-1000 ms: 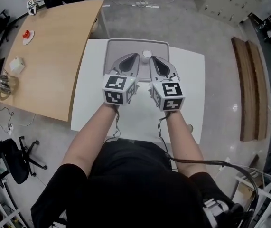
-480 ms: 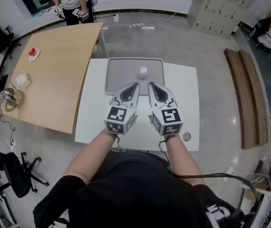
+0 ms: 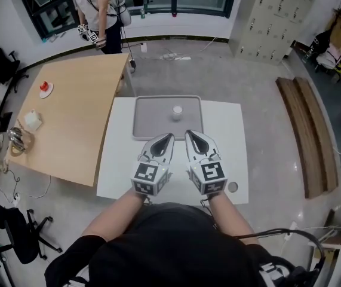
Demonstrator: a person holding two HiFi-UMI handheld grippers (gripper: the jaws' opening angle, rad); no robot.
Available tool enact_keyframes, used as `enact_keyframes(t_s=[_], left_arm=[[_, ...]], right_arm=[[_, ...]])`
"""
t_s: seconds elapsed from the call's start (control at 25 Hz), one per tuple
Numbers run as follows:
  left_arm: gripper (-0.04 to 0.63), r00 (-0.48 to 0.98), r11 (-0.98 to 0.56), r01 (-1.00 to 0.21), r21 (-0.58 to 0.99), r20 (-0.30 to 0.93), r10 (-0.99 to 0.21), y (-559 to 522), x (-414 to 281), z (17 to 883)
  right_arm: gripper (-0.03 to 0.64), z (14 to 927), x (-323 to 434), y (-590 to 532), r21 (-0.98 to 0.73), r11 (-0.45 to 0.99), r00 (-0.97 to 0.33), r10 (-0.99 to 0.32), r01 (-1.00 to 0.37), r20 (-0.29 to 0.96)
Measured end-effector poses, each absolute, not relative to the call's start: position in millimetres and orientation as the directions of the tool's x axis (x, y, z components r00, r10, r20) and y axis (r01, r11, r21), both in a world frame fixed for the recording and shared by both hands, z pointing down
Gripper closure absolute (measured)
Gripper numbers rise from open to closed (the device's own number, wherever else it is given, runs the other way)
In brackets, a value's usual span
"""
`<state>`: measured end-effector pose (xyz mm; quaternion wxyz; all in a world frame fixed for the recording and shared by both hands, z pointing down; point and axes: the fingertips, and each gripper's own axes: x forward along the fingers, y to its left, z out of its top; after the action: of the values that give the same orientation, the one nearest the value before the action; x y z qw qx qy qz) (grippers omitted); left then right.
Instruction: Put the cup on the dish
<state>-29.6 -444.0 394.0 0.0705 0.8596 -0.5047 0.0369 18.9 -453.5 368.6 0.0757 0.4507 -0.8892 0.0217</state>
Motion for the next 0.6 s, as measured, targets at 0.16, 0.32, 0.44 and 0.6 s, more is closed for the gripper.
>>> enact_keyframes(t_s=[0.16,0.32,0.44,0.6], left_arm=[[0.588,0.484,-0.470,-0.874,0.122,0.131,-0.865,-434.1,-31.2,380.6],[0.588,0.490,-0.469,-0.869,0.158,0.135,-0.861,-424.8,-27.1,381.3],[0.588,0.497,-0.475,-0.864,0.169,0.131,-0.858,-420.2,-19.3,375.5],[0.588,0.510,-0.488,-0.858,0.161,0.146,-0.848,-417.6,-18.4,392.3]], right_arm=[[0.604,369.1,17.1,-441.8,0.020,0.609,-0.599,-0.786,-0.793,0.155],[0.604,373.5,19.7,-432.7,0.004,0.612,-0.603,-0.780,-0.791,0.167],[0.604,373.2,21.5,-426.7,-0.024,0.623,-0.618,-0.769,-0.782,0.162],[0.604,374.6,20.2,-419.2,-0.027,0.632,-0.628,-0.764,-0.775,0.152]])
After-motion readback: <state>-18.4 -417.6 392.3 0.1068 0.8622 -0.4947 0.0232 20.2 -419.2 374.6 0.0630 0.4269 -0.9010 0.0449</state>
